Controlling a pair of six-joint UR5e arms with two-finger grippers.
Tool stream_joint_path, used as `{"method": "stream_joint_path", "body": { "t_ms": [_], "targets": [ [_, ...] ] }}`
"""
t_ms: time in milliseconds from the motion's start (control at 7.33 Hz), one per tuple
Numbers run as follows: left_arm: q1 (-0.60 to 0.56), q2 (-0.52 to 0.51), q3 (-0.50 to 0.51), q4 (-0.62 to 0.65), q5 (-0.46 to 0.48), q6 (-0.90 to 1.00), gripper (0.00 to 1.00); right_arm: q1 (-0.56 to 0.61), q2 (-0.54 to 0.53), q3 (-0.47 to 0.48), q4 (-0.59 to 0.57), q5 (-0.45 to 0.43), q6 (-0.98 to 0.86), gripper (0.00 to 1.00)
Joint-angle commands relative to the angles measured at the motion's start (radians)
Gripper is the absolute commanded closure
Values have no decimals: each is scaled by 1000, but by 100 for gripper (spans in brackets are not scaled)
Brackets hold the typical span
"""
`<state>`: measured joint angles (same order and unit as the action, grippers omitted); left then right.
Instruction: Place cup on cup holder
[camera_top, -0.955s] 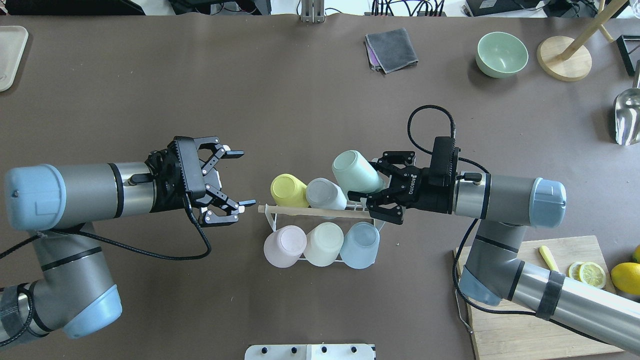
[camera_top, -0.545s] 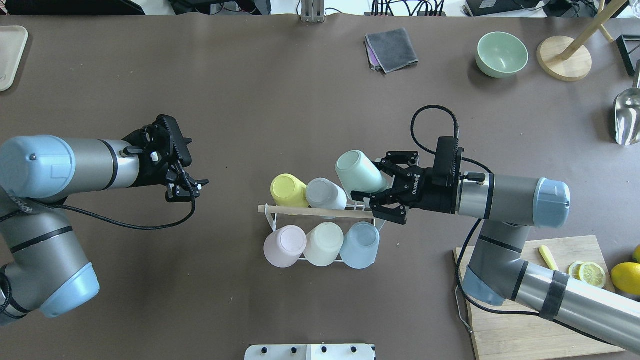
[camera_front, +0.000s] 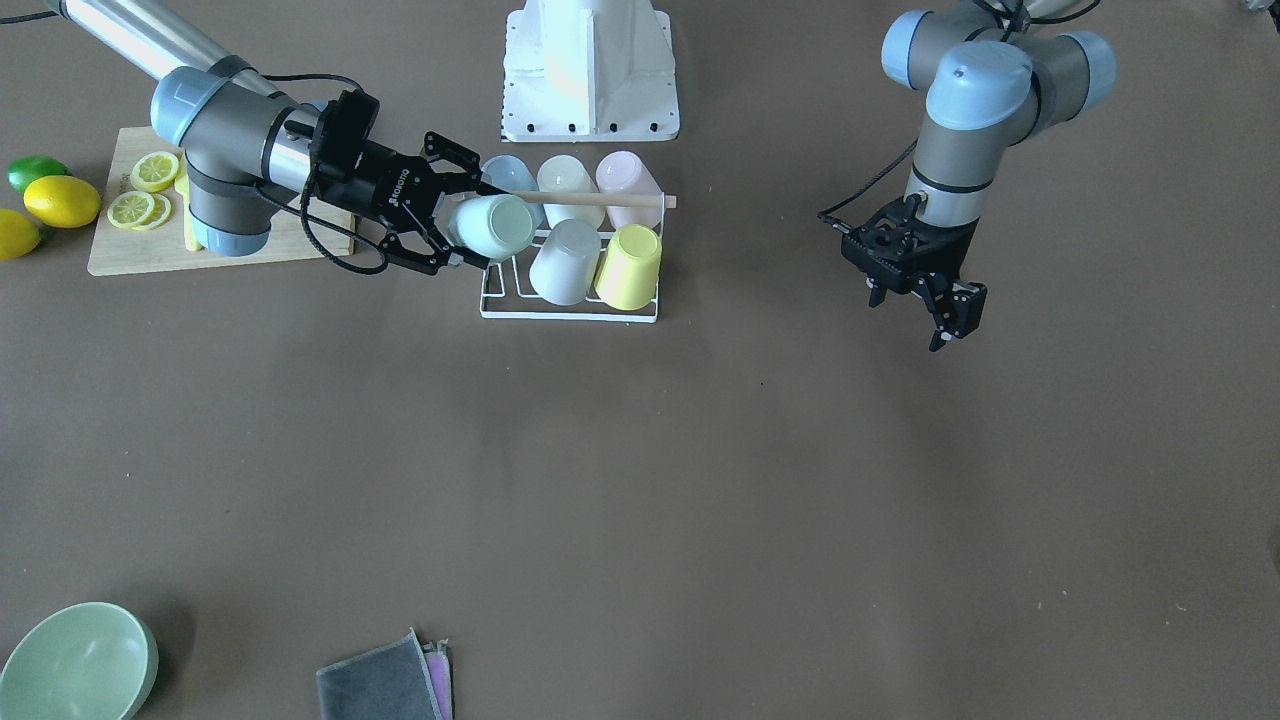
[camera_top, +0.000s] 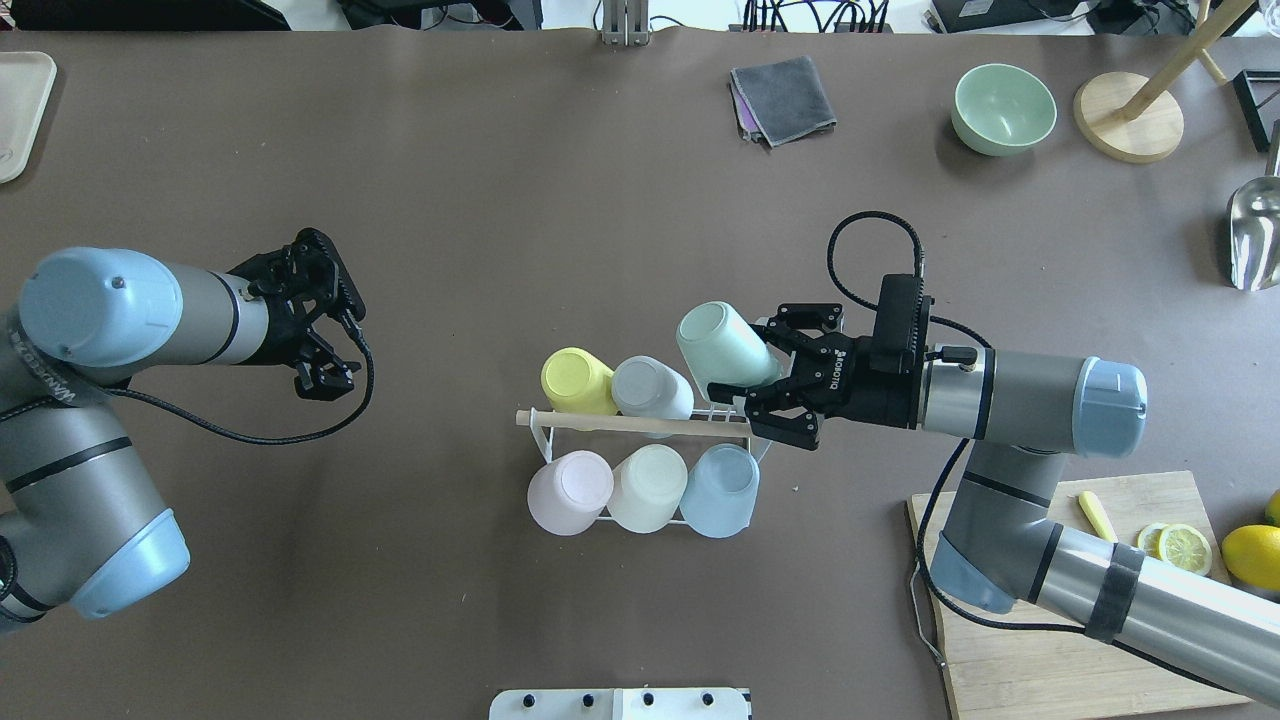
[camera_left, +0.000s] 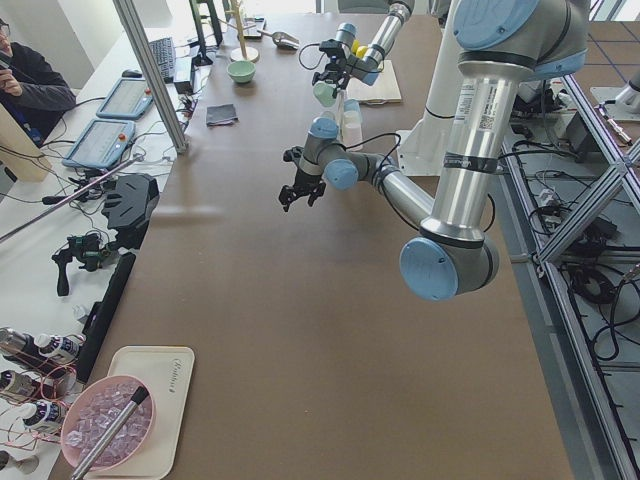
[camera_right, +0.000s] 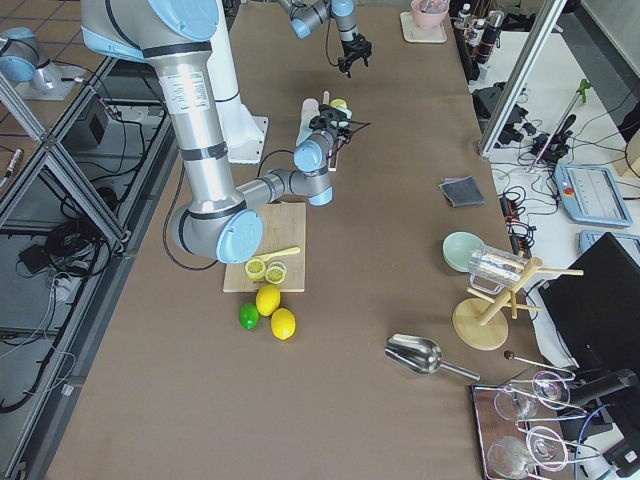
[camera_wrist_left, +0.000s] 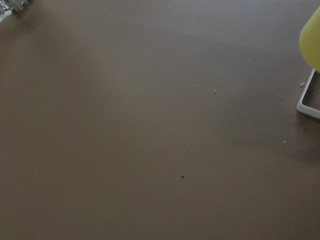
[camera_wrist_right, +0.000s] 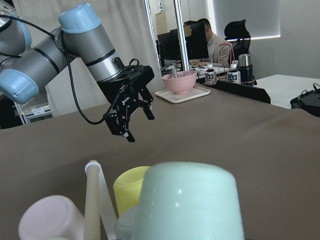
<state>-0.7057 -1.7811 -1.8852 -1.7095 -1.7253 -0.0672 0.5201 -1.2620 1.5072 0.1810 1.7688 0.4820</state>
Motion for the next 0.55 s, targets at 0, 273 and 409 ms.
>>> {"method": "stream_joint_path", "body": {
  "t_ms": [0, 273, 409],
  "targets": [
    [-102, -1, -6, 208, -2, -3, 1, 8, -17, 19, 0, 3, 4, 0],
    [-278, 24, -5, 307, -20, -19, 1, 20, -65, 69, -3, 23, 10, 0],
    [-372, 60, 15, 332, -148, -54, 1, 61, -144, 156, -65, 105, 12, 0]
  ]
}}
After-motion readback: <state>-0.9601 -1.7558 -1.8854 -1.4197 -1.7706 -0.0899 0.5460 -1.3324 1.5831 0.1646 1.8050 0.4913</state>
